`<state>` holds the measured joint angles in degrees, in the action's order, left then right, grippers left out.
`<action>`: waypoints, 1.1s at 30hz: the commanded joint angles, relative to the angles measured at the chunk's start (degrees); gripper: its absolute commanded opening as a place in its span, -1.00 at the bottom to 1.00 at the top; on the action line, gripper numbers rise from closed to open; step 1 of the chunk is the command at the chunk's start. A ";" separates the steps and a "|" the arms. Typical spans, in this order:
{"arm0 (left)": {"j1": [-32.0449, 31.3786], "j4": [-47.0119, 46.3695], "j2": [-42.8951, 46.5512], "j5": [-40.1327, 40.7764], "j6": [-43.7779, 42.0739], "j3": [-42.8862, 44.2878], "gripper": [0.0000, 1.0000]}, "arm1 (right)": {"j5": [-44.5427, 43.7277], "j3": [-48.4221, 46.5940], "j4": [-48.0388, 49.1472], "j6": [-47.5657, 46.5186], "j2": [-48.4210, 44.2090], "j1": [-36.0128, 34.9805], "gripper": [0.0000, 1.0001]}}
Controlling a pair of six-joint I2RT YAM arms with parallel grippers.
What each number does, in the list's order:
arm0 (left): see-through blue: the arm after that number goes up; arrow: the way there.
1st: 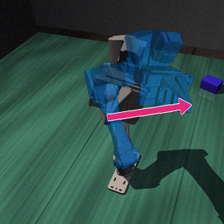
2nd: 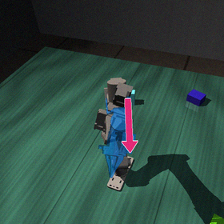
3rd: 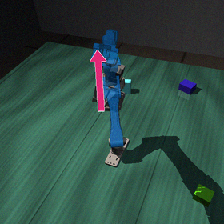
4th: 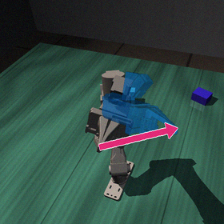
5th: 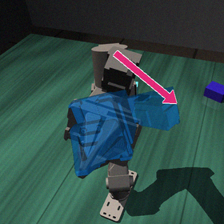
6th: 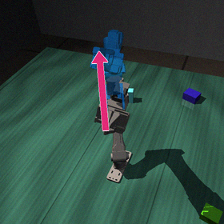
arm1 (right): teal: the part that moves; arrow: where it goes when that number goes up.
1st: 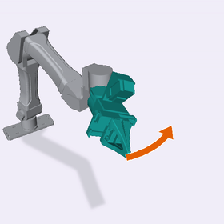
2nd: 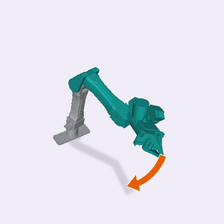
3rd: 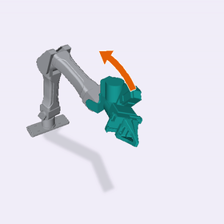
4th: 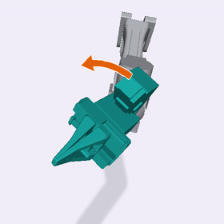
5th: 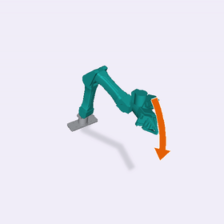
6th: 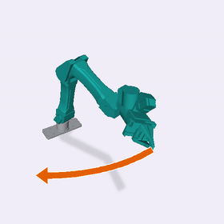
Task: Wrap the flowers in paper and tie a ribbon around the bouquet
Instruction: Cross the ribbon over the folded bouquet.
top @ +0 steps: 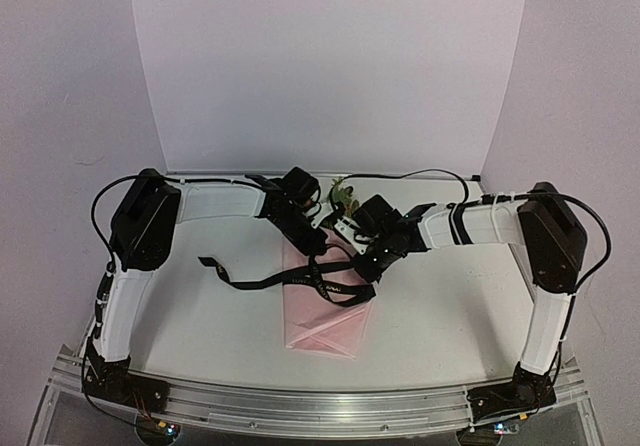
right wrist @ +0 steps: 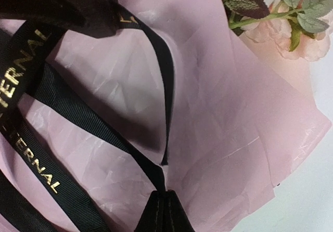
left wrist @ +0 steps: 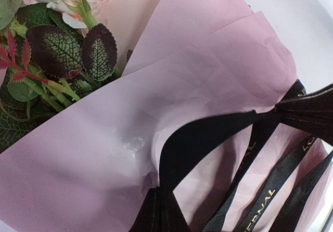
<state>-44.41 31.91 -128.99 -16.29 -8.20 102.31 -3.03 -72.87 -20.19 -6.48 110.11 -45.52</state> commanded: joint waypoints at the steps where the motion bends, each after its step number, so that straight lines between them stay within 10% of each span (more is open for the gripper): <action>1: 0.00 -2.08 2.41 -0.59 -0.62 1.48 -1.00 | -5.17 2.40 5.32 2.19 -4.73 -0.05 -1.00; 26: -2.19 19.57 -2.52 -9.74 -12.73 15.91 -0.91 | -6.38 9.15 14.48 4.29 -9.67 -0.75 -1.00; 33: -2.13 14.61 -2.31 -7.14 -9.68 14.88 -0.38 | -5.43 11.39 14.51 6.01 -11.52 -0.75 -1.00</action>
<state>-46.00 51.90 -133.33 -24.63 -18.72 117.71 -9.57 -62.60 -6.12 -1.14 101.17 -45.41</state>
